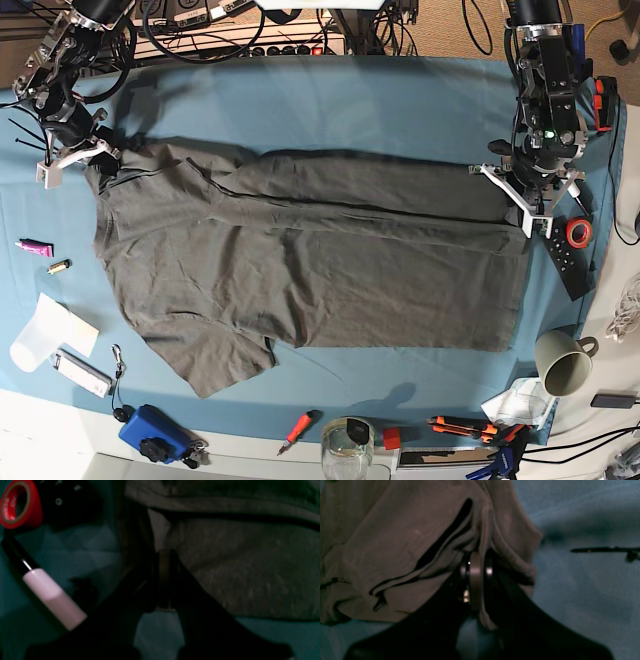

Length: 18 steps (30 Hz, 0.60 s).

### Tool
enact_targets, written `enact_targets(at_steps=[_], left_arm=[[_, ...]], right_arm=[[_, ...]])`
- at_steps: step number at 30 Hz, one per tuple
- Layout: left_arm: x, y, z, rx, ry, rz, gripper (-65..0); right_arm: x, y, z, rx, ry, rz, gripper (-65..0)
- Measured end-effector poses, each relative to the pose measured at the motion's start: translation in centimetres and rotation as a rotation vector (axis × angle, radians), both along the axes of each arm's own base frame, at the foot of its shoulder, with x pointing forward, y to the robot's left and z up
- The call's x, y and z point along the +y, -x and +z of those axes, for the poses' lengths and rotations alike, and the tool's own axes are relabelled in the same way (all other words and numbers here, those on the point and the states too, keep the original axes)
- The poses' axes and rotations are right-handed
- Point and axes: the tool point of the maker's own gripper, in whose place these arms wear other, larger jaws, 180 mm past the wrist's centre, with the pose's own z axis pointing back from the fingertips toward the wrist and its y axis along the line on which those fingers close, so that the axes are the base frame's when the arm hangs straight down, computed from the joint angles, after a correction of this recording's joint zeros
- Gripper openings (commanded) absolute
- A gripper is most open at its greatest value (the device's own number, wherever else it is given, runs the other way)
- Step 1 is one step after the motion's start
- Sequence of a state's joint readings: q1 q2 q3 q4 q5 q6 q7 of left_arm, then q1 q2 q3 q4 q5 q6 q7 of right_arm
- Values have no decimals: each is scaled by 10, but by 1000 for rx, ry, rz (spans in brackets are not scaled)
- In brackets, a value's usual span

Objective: Fold the T-shirt properly
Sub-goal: 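Regrasp the folded edge with both grippers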

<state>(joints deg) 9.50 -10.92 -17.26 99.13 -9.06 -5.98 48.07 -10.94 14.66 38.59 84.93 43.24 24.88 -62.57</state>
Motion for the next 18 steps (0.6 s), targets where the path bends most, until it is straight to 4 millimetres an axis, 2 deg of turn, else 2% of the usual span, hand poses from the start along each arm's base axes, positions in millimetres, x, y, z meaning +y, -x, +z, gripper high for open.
enact_targets(at_steps=[2,8,11,15,18], left_arm=[[0,0,0,0,0,0,-650],[0,8,3,52,-13,-1,-650],[1,12,8,68,-27,-3,-650],[-1,10,21,55,-38,-8,-650],[-1,14,19,79,-38,-7,-650]], right_arm=[[-2,0,5,13,35,21,-650],[10,4,22,47,121,99,-650],[8,-3,31,19,144,102,-650],[5,4,28,39,147,96,-650],[-5,5,33,26,154,61,-650]])
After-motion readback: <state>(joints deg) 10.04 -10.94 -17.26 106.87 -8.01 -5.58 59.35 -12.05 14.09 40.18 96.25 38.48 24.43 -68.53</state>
